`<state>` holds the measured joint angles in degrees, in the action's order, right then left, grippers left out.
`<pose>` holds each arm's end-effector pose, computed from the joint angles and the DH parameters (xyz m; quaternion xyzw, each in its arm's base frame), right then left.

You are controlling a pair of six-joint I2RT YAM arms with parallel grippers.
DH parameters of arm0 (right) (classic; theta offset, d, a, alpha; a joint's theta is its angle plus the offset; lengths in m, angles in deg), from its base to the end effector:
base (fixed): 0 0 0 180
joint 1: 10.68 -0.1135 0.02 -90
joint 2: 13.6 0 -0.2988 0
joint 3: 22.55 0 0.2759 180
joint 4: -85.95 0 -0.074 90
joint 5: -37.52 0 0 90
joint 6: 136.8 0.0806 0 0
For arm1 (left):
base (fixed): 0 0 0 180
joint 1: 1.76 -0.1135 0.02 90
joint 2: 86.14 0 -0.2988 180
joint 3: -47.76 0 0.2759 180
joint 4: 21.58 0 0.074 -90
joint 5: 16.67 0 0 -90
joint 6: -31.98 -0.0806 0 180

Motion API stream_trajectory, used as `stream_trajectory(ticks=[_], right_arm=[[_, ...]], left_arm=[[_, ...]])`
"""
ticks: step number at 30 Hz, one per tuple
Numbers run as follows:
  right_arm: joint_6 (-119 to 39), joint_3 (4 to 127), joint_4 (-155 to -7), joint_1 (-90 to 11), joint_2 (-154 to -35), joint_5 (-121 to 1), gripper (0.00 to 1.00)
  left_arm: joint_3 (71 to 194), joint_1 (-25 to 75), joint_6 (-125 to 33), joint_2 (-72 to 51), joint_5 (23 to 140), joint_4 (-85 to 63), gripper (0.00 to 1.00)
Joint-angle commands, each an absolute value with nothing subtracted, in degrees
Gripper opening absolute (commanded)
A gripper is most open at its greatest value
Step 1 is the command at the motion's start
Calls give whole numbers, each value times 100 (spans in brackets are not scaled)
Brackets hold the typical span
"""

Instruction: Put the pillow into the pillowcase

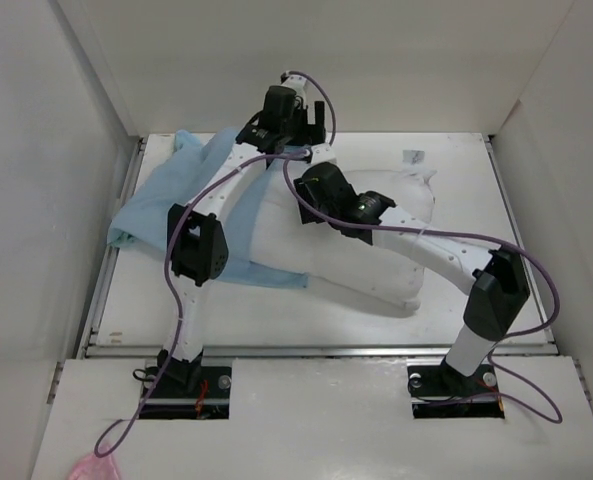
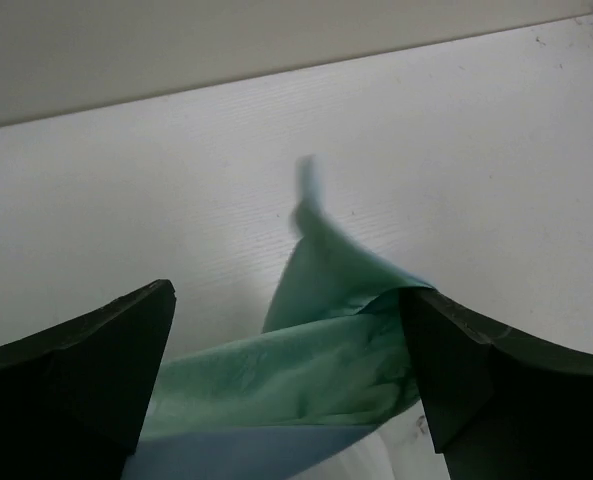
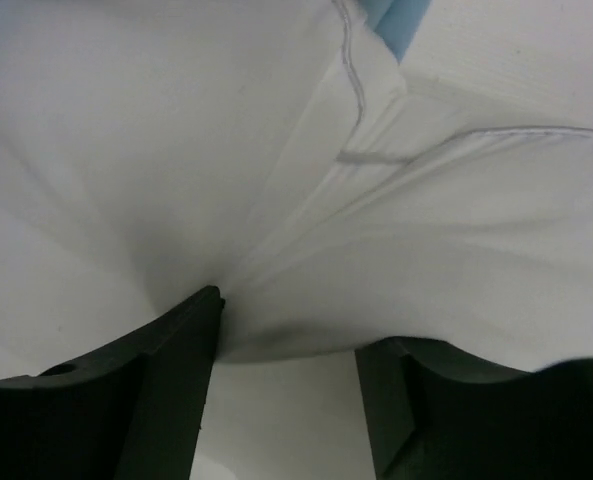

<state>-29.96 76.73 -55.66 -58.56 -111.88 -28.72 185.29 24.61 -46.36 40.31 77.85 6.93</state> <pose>0.3301 0.3167 0.3243 -0.1468 0.8697 0.0762 0.4651 0.5487 -0.2791 0.3606 0.1263 0.7958 -0.2227 0.5487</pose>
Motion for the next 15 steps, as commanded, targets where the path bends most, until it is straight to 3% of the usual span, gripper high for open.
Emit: stream_trajectory(ticks=[1,3,6,7,9,15], right_arm=[[-3159,7738,-5002,-5990,-10862,-3447,65],[-3607,7738,-5002,-5938,-10712,-3281,84],[-4555,7606,-5230,-5937,-10440,-3280,92],[-4940,7432,-5335,-5937,-10361,-3610,100],[-6106,7107,-5739,-5937,-10071,-4034,100],[-7553,6692,-6065,-5937,-10173,-5178,100]], left_arm=[[18557,2478,-4922,3103,7748,336,100],[18461,2426,-4984,2734,7510,574,100],[17900,2373,-5099,1955,7203,636,100],[17698,2312,-5099,1733,7088,636,100],[17048,2311,-4916,1267,6684,636,100],[14303,2197,-4212,-763,6489,356,100]])
